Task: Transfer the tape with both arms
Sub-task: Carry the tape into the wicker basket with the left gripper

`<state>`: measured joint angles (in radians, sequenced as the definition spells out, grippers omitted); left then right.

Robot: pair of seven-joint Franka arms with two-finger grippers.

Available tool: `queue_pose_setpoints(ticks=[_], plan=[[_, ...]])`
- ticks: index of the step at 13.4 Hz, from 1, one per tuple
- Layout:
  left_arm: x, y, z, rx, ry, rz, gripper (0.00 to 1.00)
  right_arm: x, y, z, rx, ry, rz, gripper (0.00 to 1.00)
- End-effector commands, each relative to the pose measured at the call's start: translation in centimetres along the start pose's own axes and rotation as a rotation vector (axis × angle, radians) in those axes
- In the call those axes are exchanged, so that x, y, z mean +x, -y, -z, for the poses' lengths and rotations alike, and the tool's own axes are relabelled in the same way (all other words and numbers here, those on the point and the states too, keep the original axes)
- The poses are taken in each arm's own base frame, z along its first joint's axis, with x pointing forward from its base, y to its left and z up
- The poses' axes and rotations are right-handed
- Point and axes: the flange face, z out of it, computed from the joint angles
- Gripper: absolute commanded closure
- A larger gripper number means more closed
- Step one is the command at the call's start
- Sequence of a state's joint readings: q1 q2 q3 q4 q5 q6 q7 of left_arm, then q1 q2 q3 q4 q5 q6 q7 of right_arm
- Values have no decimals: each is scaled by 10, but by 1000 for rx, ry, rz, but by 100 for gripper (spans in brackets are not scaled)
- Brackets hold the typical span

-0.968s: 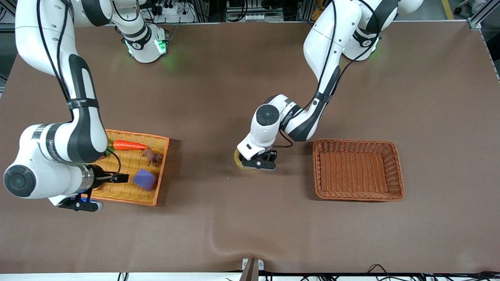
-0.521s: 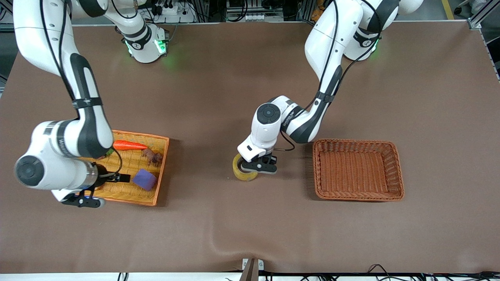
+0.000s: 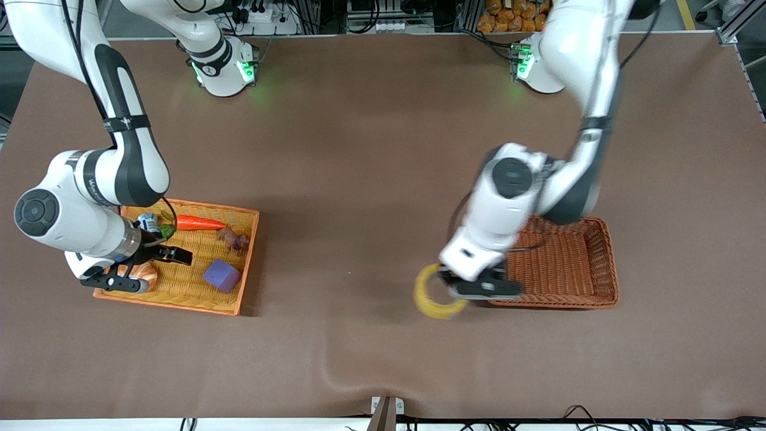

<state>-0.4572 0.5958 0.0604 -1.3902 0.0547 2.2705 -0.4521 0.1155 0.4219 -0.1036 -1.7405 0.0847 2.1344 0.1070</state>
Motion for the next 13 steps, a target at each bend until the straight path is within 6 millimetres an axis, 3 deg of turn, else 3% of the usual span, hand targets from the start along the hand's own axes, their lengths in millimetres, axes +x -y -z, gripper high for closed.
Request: queue_pose_setpoints(ticks=[1,3,5,8,9,10,11,13], plan=[[1,89,-3,22,96,16,100,-15,-4,25,-11,18,15,0],[-17,147,-36,54,183,48,100,-23,-10,55,-7,23,39,0],[-29,191,-56,76,236,81,100,-31,-31,89,1,31,53,0],[-56,210,-82,93,309,82,100,-50,-61,146,11,53,64,0],[-57,220,-85,97,316,95,92,-61,-70,169,17,62,73,0],[-58,224,-87,99,320,84,42,-74,-82,195,23,49,69,0],[-57,224,-88,96,321,76,0,-84,-94,214,28,33,73,0],[-47,228,-73,94,291,85,0,-107,-112,244,34,37,112,0]])
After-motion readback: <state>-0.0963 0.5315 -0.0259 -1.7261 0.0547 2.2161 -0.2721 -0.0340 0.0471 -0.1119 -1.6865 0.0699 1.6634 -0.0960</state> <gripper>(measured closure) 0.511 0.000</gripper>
